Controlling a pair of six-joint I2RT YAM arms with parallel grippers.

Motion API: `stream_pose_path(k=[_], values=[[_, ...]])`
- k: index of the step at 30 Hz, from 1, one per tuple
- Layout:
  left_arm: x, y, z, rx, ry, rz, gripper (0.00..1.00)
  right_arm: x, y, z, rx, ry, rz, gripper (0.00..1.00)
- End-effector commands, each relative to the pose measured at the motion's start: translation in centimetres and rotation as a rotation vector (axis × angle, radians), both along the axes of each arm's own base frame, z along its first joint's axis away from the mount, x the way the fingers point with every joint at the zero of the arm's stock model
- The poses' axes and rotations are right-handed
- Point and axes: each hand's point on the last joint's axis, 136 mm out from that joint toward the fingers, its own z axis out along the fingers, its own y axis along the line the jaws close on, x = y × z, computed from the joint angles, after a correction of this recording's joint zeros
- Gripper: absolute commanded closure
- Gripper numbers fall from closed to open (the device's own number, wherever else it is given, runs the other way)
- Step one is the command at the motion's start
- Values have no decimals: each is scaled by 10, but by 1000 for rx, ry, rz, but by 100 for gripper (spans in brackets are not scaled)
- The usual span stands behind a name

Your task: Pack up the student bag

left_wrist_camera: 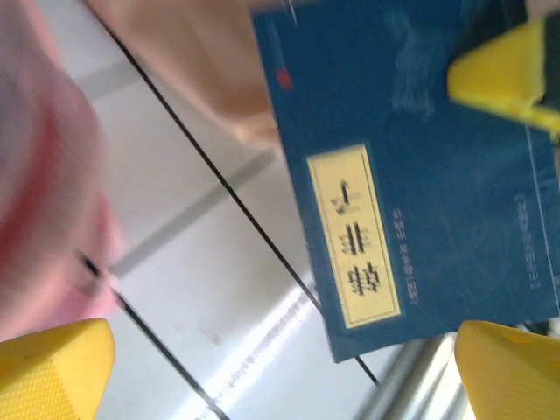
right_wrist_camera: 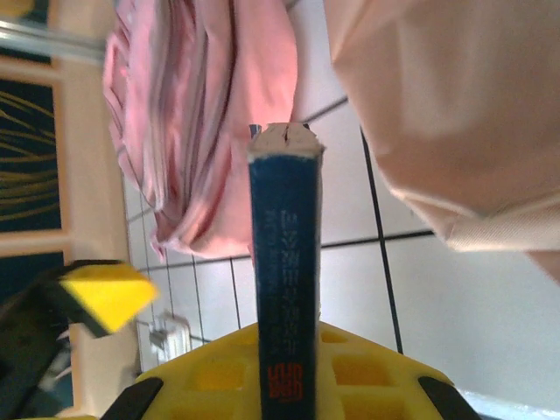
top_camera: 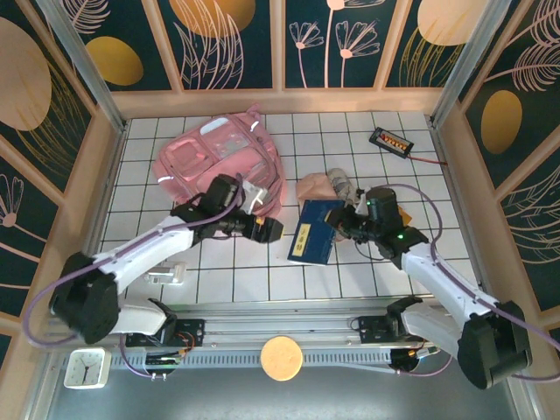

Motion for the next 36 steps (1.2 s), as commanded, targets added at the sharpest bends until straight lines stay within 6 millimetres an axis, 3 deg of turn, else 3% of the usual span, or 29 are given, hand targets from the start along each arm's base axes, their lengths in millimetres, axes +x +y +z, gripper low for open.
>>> stream_pose_path(k=[1,3,5,7,13,23,31,36], values=[[49,39,36,210,-265,200,1,2,1,13,5,-22,31,100],[70,45,42,330,-332,208,1,6,4,19,15,-32,33,100],[88,46,32,475,-338,169,2,11,6,25,25,-43,32,100],[106,48,16,596,-317,142,9,16,8,30,29,-53,34,100],[140,61,-20,705,-228,133,11,24,12,36,40,-64,36,100],[175,67,-69,701,-101,88,12,30,16,29,51,-42,32,100],[175,50,-113,640,18,-2,17,42,21,30,39,-31,37,100],[178,51,-123,651,37,1,24,47,24,29,39,-25,44,100]])
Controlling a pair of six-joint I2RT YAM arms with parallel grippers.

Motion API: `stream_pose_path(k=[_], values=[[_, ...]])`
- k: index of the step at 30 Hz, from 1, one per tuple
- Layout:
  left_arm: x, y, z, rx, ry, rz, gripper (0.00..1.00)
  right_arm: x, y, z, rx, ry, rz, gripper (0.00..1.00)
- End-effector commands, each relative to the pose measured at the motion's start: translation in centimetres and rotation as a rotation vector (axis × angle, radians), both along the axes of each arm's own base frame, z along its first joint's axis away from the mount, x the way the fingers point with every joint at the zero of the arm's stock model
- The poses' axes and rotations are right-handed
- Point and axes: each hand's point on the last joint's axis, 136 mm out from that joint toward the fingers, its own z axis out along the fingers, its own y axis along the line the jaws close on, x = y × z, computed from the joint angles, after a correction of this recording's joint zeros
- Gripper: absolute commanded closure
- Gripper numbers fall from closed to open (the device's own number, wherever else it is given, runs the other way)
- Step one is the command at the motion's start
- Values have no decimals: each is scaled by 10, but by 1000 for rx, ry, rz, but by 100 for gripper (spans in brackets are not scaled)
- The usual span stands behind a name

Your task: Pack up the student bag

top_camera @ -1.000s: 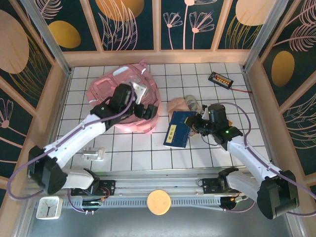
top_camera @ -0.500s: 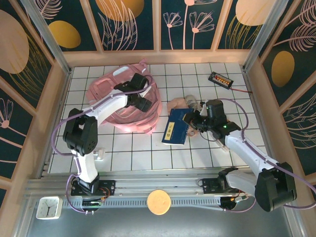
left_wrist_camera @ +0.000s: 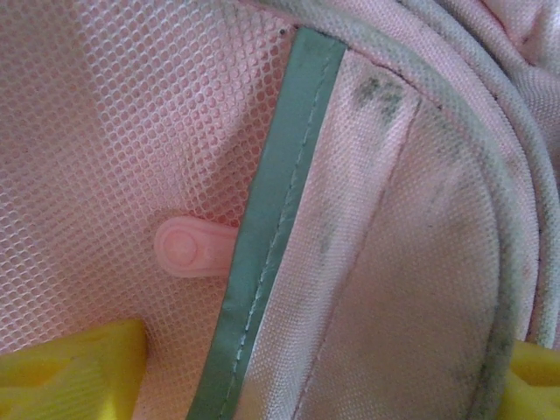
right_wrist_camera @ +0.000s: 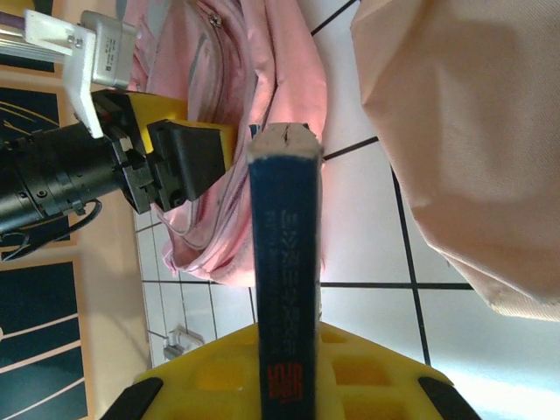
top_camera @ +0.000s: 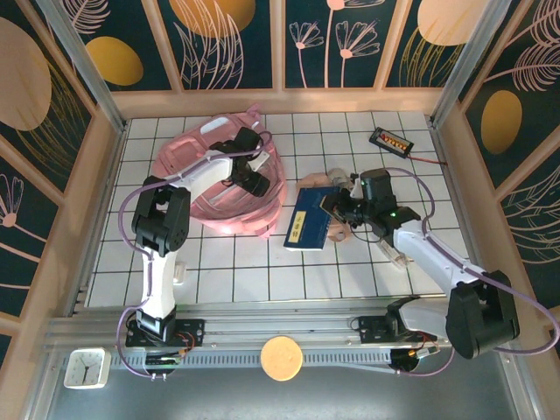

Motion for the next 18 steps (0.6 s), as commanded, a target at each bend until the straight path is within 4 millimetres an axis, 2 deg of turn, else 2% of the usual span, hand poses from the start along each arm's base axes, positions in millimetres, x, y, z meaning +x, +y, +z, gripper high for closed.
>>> stream_pose_path(k=[1,3,6,8,10,15,18], values=[[-4,-4,-15,-10,66,-21,34,13,7,20,39,-57,11,100],[0,0,-21,-5,81,1,62,13,8,19,41,-56,13,100],[2,4,-22,-24,107,21,98,14,8,18,41,-54,11,100],[5,4,-10,-44,100,38,100,15,8,19,46,-60,9,100],[8,2,12,-74,74,42,100,15,9,22,56,-70,9,100],[12,-3,87,-190,-29,68,100,18,19,36,124,-108,48,100],[9,-2,125,-272,-82,89,100,23,29,48,182,-131,82,100]])
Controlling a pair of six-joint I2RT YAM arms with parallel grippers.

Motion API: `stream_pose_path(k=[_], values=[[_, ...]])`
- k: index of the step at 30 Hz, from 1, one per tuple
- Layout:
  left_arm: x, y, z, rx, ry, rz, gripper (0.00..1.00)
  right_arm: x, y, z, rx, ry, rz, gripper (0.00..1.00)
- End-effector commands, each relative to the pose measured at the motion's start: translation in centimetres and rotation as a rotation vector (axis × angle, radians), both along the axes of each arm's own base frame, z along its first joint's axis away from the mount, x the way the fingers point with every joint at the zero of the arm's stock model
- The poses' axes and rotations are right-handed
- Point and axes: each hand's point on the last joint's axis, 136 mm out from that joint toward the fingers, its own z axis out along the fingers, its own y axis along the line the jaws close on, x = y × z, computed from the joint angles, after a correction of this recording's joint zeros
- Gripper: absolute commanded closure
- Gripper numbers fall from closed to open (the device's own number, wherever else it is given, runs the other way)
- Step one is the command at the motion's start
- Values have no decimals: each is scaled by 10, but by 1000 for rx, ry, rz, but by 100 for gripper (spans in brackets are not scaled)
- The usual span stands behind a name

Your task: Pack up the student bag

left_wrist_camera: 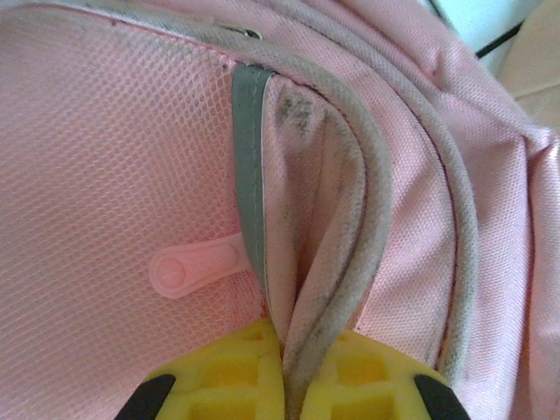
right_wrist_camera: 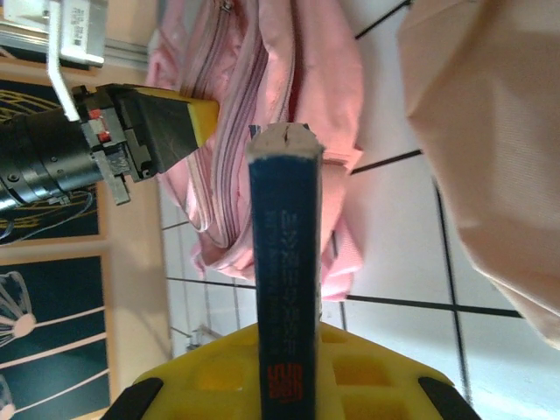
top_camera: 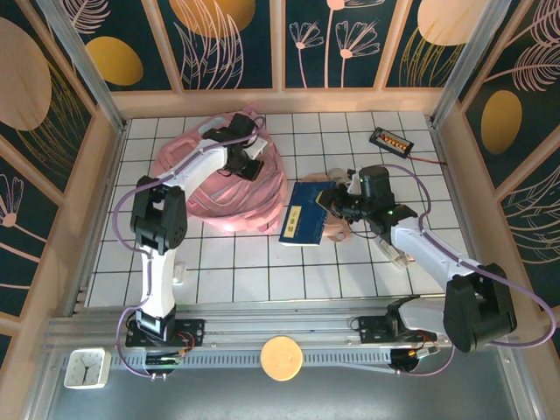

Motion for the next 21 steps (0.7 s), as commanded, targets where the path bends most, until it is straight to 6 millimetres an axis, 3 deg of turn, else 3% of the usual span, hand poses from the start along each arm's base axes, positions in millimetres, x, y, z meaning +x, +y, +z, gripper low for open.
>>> stream_pose_path(k=[1,6,9,13,18,21], values=[[-2,2,85,-153,-113,60,100,15,19,40,123,-98,54,100],[-2,9,132,-289,-169,95,100,29,32,52,176,-108,70,100],[-6,13,148,-364,-172,99,100,35,39,54,210,-101,79,100],[-13,13,155,-421,-162,90,100,46,61,55,249,-89,115,100],[-14,13,162,-456,-164,91,100,68,105,49,301,-75,167,100],[-14,12,164,-472,-164,94,100,86,130,31,318,-34,174,100]])
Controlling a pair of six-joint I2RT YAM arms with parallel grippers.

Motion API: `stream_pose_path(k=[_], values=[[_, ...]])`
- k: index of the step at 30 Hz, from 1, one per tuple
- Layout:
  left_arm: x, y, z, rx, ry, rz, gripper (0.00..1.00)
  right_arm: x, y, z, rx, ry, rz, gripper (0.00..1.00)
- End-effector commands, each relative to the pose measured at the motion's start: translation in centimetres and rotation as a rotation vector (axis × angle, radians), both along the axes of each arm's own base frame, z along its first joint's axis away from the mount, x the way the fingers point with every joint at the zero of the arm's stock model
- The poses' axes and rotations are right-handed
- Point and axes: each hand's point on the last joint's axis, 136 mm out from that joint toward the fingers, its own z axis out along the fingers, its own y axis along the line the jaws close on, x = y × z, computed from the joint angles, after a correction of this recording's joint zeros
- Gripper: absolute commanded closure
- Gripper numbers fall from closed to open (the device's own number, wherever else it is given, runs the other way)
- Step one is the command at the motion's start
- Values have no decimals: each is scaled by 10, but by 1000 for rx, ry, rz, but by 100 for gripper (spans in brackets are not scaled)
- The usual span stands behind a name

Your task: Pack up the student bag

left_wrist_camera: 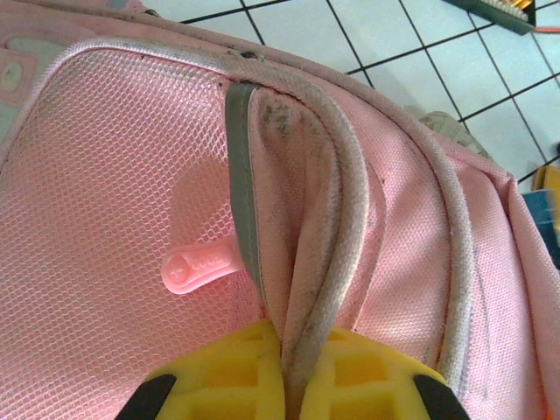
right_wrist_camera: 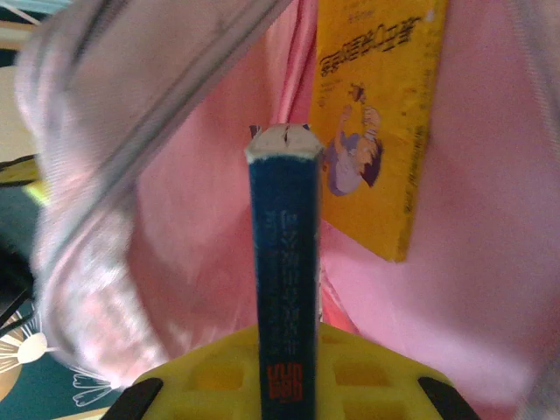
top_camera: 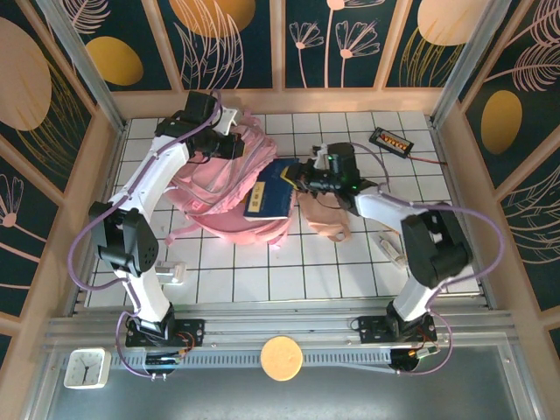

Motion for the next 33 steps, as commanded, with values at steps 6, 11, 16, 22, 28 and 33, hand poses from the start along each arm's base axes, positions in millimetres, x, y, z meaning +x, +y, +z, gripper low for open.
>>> stream_pose_path(k=[6,11,16,22,28,33], values=[[-3,-9,50,-151,-97,-20,100,59,64,2,142,-59,14,100],[-1,-13,42,-178,-69,-22,100,87,93,-22,152,-67,-17,100],[7,-16,31,-178,-48,-15,100,99,98,-57,75,0,-52,50],[16,-18,26,-182,-39,0,100,73,55,-43,-120,28,-93,11],[23,-12,20,-149,-42,34,58,11,-3,-37,-330,143,-111,10],[25,1,23,-100,-65,97,45,-39,-71,-54,-482,267,-185,10]])
